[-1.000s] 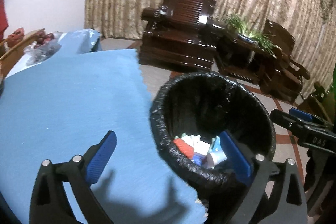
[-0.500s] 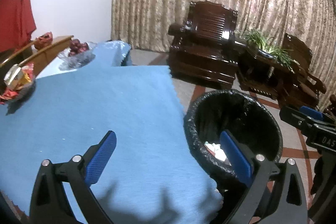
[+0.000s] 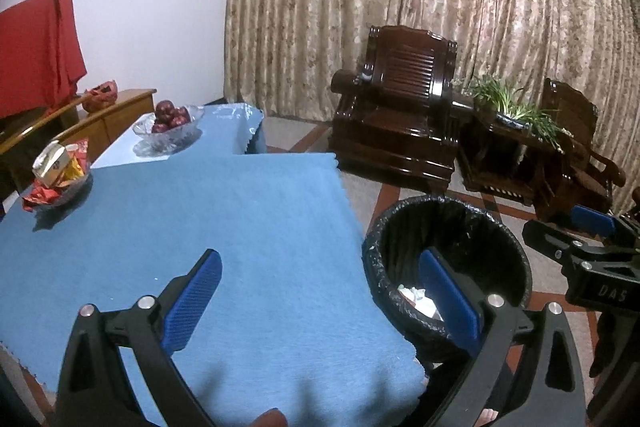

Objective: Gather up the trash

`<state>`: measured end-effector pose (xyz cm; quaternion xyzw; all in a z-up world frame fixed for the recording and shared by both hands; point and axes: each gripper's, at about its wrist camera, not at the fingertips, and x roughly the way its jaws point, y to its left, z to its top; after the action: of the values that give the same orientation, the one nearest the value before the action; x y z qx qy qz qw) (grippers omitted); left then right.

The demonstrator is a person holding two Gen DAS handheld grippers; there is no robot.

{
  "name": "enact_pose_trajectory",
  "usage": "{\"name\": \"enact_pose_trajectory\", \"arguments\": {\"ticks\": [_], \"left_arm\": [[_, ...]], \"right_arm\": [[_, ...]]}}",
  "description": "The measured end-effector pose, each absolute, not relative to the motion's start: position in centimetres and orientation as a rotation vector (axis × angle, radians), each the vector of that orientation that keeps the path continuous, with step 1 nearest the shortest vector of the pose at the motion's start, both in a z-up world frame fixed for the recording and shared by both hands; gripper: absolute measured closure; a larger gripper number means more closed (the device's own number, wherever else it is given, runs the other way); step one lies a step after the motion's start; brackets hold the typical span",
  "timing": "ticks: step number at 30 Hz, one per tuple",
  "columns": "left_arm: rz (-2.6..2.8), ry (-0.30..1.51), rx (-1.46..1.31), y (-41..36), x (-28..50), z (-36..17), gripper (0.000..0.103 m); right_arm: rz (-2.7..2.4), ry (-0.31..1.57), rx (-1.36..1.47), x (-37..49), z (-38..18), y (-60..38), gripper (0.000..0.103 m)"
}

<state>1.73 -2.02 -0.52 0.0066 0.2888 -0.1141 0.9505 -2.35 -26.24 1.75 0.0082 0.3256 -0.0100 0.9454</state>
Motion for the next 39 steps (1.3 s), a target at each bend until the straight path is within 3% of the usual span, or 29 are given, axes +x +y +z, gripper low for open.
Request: {"name": "enact_pose_trajectory", "arguments": {"ticks": [39], "left_arm": [[-0.198, 0.541, 0.021, -0.6, -0.2, 1.5, 0.006]], "right_arm": [[0.004, 0.625, -0.003, -3.6, 3.4, -24.4, 0.005]]}}
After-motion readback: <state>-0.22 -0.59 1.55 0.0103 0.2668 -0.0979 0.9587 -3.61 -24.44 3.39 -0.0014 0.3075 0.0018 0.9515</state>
